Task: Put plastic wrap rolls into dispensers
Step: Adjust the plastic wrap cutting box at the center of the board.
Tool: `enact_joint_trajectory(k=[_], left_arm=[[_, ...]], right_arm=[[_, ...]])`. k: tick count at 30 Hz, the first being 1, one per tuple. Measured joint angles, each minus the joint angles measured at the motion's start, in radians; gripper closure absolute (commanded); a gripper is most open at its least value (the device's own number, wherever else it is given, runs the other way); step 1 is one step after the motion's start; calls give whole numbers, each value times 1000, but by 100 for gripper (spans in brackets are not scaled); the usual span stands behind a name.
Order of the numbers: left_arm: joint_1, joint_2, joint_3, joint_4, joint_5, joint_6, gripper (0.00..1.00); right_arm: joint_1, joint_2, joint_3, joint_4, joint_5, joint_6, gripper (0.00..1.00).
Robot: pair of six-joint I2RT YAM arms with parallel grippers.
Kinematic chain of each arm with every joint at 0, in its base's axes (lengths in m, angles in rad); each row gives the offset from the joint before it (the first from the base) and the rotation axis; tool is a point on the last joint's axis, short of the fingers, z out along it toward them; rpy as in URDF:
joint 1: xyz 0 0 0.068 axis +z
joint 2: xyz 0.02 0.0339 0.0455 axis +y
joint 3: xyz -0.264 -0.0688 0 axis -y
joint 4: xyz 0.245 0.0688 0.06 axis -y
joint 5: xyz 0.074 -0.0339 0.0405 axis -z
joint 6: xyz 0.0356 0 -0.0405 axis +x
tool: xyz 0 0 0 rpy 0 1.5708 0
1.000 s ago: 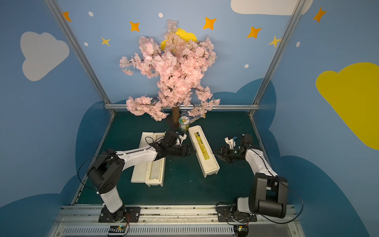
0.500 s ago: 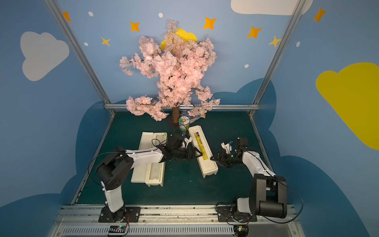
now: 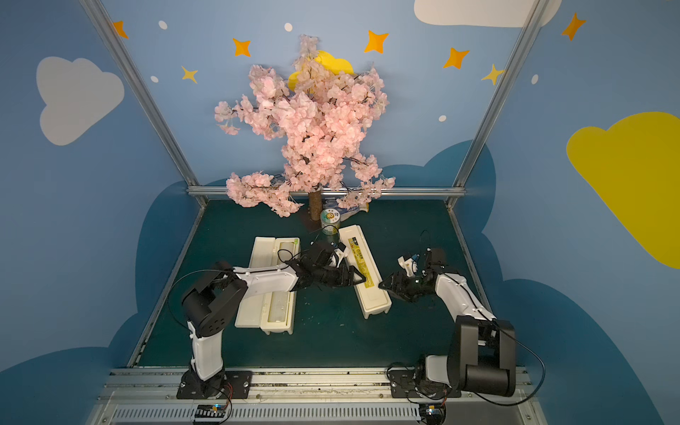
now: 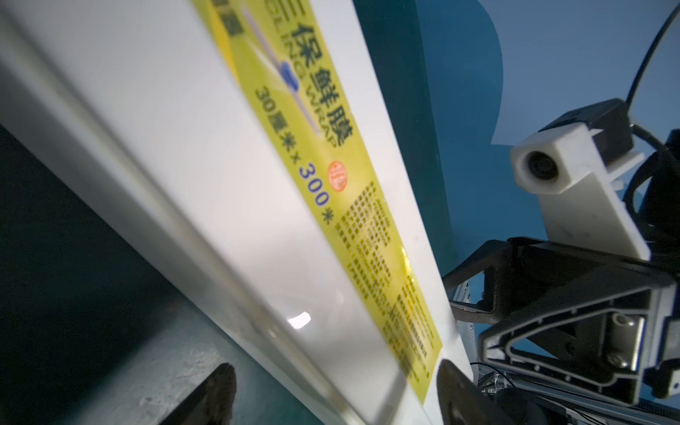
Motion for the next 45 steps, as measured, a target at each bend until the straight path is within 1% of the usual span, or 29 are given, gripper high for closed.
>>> enact_joint_trajectory(k=[5, 10, 13, 15, 17, 21, 24, 30, 34, 36, 38, 40, 41, 42, 43, 44, 45], left_arm=[[8, 14, 1, -5, 17, 8, 17], [42, 50, 35, -19, 72, 14, 19], [67, 64, 57, -46, 102, 29, 20], [81, 68, 63, -56, 120, 40, 21], [89, 69, 64, -61, 131, 50, 21], [106, 70, 64, -73, 155, 65, 21], [115, 80, 78, -93, 180, 82, 21], [129, 111, 118, -145, 222, 106, 21], [148, 117, 120, -165, 258, 119, 22], [155, 117, 121, -176, 266, 124, 22], [162, 117, 121, -188, 270, 127, 22], [167, 117, 121, -195, 277, 127, 22], [168, 117, 121, -198, 280, 127, 22], [170, 117, 121, -201, 282, 128, 22], [170, 117, 122, -205, 282, 132, 21], [170, 117, 126, -213, 281, 137, 18], [170, 117, 133, -221, 277, 145, 17]], right_arm=[[6, 49, -29, 56, -68, 17, 55], [29, 55, -61, 121, -114, 33, 59], [43, 55, -81, 161, -138, 51, 57], [58, 52, -95, 186, -142, 69, 51], [77, 43, -108, 193, -128, 92, 49], [118, -12, -128, 196, -73, 124, 48], [129, -51, -152, 208, -39, 145, 48], [137, -5, -185, 347, -82, 206, 48], [148, 58, -187, 454, -134, 242, 55], [149, 93, -186, 497, -169, 253, 61], [149, 129, -186, 526, -215, 262, 71], [149, 156, -183, 546, -248, 264, 73], [149, 164, -180, 549, -258, 263, 71], [149, 168, -175, 547, -262, 262, 66], [149, 168, -168, 538, -261, 260, 55], [151, 163, -159, 520, -251, 255, 47], [156, 154, -149, 499, -225, 251, 42]])
